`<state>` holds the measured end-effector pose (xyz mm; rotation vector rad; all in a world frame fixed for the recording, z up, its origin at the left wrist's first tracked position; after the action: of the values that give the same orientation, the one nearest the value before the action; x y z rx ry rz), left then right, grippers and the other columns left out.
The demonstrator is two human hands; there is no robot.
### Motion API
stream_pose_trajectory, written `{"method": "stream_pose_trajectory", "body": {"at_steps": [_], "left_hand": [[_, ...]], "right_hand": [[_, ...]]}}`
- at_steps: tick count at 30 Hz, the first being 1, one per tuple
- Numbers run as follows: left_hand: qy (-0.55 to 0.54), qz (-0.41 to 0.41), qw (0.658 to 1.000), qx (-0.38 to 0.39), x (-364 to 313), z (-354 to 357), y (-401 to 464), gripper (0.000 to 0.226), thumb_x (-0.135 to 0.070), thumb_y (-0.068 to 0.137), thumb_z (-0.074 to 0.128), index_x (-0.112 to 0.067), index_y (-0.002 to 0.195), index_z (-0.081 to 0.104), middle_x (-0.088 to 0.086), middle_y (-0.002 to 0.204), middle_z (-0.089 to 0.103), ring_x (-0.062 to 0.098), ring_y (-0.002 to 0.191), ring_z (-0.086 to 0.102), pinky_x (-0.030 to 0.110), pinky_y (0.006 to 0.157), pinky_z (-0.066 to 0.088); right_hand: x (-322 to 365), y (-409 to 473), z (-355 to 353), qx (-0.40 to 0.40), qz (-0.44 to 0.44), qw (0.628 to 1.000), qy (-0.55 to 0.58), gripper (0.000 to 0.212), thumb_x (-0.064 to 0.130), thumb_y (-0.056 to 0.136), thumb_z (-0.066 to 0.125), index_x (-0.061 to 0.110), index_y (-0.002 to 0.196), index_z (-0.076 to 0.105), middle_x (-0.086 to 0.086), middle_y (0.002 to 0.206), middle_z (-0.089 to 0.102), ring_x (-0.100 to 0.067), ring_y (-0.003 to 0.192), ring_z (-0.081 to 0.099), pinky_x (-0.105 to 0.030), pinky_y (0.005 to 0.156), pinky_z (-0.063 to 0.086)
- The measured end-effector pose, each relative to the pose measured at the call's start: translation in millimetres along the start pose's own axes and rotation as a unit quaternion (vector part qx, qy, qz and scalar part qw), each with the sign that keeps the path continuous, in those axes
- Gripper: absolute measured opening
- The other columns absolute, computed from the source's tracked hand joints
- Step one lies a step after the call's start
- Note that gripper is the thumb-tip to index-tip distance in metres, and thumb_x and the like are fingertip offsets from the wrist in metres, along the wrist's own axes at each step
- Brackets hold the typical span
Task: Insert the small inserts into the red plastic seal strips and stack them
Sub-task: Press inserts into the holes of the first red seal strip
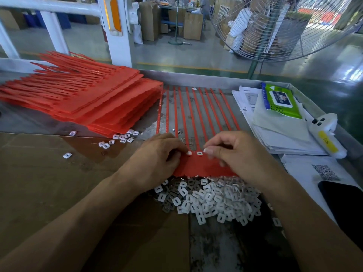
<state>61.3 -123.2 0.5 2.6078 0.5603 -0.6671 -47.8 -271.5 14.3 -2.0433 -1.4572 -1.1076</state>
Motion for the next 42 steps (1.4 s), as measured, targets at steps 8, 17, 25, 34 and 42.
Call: {"method": "stream_pose_trajectory", "body": {"at_steps": [8, 17, 25, 34, 42], "left_hand": [[0.000, -0.009, 1.000, 0.011, 0, 0, -1, 0.027, -0.021, 0.102, 0.054, -0.033, 0.120, 0.069, -0.018, 0.117, 0.059, 0.001, 0.112, 0.054, 0.032, 0.100, 0.049], [0.001, -0.017, 1.000, 0.017, -4, -1, -2, 0.027, -0.020, 0.102, 0.053, -0.031, 0.122, 0.069, -0.014, 0.119, 0.059, 0.004, 0.113, 0.053, 0.033, 0.101, 0.048], [0.004, -0.019, 1.000, 0.017, -4, 0, -2, 0.027, -0.020, 0.102, 0.054, -0.031, 0.121, 0.069, -0.014, 0.119, 0.059, 0.004, 0.114, 0.053, 0.031, 0.101, 0.048], [0.001, -0.017, 1.000, 0.020, 0, 1, -1, 0.026, -0.023, 0.101, 0.055, -0.032, 0.121, 0.069, -0.016, 0.119, 0.059, 0.004, 0.112, 0.054, 0.033, 0.099, 0.049], [-0.001, -0.018, 1.000, 0.017, 2, 3, 0, 0.024, -0.027, 0.100, 0.058, -0.032, 0.120, 0.069, -0.017, 0.118, 0.059, 0.003, 0.112, 0.054, 0.034, 0.100, 0.049]], "right_hand": [[-31, 8, -16, -0.082, 0.083, 0.992, -0.039, 0.010, 0.032, 0.093, 0.074, 0.032, 0.083, 0.075, 0.022, 0.079, 0.072, 0.004, 0.074, 0.064, -0.024, 0.065, 0.045], [-35, 14, -6, -0.066, 0.071, 0.988, -0.121, 0.011, 0.043, 0.090, 0.075, 0.036, 0.082, 0.075, 0.026, 0.073, 0.066, -0.001, 0.071, 0.062, -0.033, 0.068, 0.053], [-30, 13, -3, -0.079, 0.062, 0.988, -0.117, 0.008, 0.035, 0.087, 0.081, 0.034, 0.081, 0.076, 0.016, 0.081, 0.071, -0.002, 0.077, 0.063, -0.031, 0.071, 0.053], [-11, 9, -2, -0.018, -0.003, 0.977, -0.213, 0.014, 0.025, 0.096, 0.071, 0.032, 0.104, 0.081, 0.021, 0.089, 0.058, -0.002, 0.084, 0.061, -0.027, 0.078, 0.053], [2, 3, 8, 0.053, -0.021, 0.929, -0.366, 0.029, 0.028, 0.099, 0.055, 0.040, 0.116, 0.075, 0.014, 0.094, 0.046, -0.008, 0.084, 0.052, -0.033, 0.068, 0.044]]}}
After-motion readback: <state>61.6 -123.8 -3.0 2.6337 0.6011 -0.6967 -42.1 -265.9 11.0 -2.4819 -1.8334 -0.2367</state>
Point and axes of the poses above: each hand's wrist, its own y-axis towards the middle knuckle, its own z-axis out of the palm, x = y × z, the point moved 8 cm from there along y, towards the middle knuckle
